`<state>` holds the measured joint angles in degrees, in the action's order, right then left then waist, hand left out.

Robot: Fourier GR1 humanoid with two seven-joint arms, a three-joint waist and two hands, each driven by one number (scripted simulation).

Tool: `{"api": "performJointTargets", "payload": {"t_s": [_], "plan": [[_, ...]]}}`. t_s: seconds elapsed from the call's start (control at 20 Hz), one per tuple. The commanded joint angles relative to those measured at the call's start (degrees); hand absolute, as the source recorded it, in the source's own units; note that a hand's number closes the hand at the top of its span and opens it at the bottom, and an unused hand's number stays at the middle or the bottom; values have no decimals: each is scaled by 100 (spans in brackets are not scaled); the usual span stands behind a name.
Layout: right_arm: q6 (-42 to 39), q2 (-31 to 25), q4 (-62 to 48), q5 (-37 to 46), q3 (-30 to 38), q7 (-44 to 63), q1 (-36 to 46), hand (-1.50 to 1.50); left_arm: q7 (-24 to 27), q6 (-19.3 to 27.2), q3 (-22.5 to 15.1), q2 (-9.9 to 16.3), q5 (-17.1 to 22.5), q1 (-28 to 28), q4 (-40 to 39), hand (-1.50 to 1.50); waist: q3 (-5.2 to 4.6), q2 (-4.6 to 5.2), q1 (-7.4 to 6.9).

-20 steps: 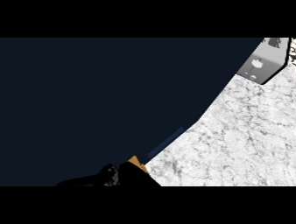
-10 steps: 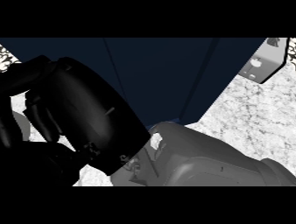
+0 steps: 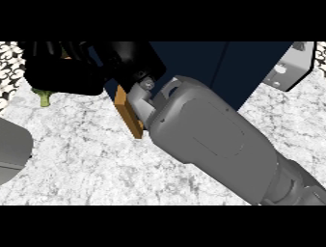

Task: Pick up the wine, place it into the cabinet and close the cabinet

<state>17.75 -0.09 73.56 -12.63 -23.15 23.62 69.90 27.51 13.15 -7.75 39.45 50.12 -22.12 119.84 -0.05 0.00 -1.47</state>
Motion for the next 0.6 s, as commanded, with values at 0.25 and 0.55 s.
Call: {"api": "performJointTargets", "payload": {"t_s": [0.25,0.55], "plan": [[-590,-88,-1221,116,511,-849,3,150,-340,44,198,-79,-68,-26,179,-150,3,13,-3],[-928,-403,-1837,324,522,-1524,-144,150,-402,134,-50,-220,-210,297,5,-150,-1,72,-20]]}}
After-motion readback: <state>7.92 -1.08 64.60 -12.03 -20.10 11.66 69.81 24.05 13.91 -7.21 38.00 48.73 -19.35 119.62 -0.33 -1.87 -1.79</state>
